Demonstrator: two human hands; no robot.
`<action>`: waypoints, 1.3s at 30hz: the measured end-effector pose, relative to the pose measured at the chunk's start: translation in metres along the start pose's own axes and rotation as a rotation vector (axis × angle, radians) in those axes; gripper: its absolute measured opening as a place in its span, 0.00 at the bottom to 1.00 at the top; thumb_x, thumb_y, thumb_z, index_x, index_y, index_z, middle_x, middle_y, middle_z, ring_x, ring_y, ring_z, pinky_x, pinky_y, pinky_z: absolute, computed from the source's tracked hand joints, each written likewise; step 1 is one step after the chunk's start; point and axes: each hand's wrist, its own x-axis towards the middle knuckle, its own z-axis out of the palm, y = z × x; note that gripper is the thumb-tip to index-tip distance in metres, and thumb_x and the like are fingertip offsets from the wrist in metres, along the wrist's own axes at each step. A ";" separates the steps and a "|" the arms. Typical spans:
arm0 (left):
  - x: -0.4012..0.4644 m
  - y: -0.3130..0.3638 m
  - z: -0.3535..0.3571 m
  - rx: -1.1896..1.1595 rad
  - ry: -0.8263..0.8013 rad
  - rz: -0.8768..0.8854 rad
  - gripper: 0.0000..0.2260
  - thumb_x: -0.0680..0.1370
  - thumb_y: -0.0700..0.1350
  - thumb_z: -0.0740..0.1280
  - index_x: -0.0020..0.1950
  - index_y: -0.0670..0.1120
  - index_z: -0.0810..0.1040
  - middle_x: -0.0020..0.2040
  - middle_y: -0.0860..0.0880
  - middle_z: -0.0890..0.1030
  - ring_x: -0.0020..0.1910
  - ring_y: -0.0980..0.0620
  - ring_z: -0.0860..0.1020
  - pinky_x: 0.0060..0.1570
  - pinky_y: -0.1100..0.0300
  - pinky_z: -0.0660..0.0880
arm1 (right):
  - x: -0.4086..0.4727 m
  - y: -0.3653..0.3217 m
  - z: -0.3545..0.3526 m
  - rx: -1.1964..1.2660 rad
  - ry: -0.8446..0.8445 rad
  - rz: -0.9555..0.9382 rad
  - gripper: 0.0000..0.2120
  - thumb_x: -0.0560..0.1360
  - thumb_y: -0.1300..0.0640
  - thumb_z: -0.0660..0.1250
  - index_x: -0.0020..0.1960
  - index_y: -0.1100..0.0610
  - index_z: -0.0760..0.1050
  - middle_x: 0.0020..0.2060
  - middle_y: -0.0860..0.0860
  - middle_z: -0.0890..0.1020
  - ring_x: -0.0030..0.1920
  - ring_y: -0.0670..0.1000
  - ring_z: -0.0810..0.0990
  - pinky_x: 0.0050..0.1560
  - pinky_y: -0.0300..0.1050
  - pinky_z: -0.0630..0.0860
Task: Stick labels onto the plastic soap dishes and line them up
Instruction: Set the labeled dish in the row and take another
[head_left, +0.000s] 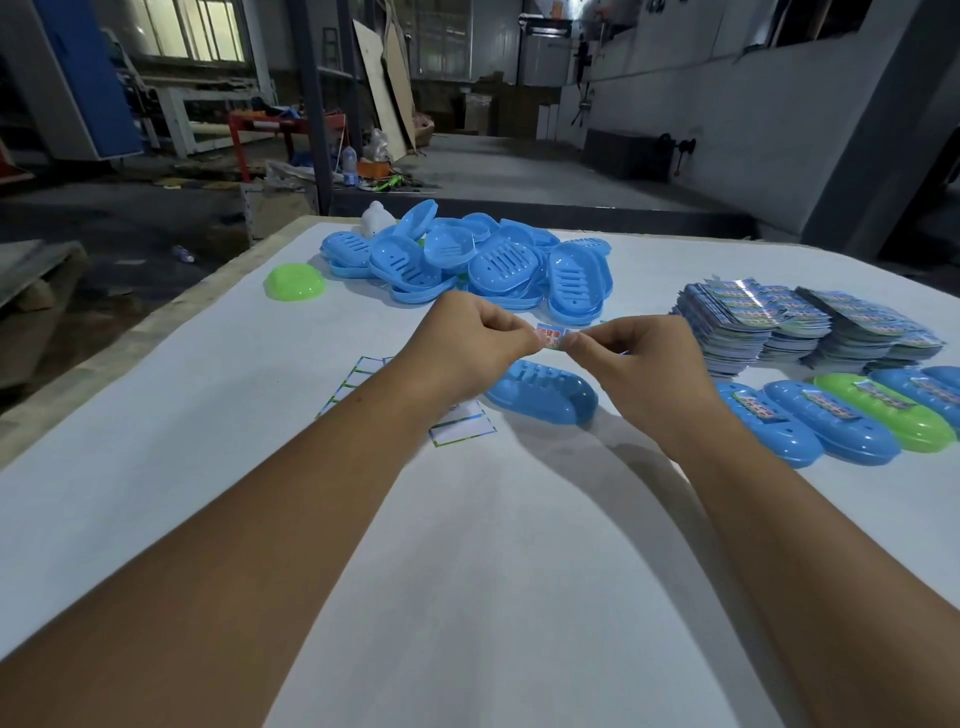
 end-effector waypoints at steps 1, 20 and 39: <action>0.001 0.000 0.000 -0.001 0.000 0.000 0.09 0.74 0.51 0.75 0.35 0.55 0.83 0.30 0.58 0.82 0.29 0.66 0.76 0.28 0.72 0.69 | 0.000 0.000 -0.001 0.002 -0.007 0.024 0.10 0.75 0.49 0.74 0.38 0.52 0.86 0.27 0.49 0.80 0.26 0.44 0.67 0.33 0.42 0.68; 0.015 -0.017 0.012 0.074 -0.048 -0.177 0.11 0.73 0.51 0.73 0.42 0.43 0.86 0.31 0.47 0.76 0.26 0.50 0.69 0.30 0.62 0.66 | 0.002 0.007 0.001 -0.044 -0.150 0.297 0.17 0.69 0.46 0.78 0.34 0.57 0.78 0.25 0.50 0.70 0.25 0.49 0.64 0.31 0.41 0.64; 0.020 -0.021 0.013 0.302 -0.045 -0.103 0.12 0.74 0.50 0.69 0.42 0.43 0.86 0.26 0.49 0.73 0.28 0.49 0.71 0.31 0.60 0.68 | 0.006 0.010 0.007 -0.137 -0.163 0.259 0.16 0.68 0.47 0.78 0.29 0.55 0.78 0.19 0.42 0.74 0.21 0.42 0.69 0.30 0.40 0.67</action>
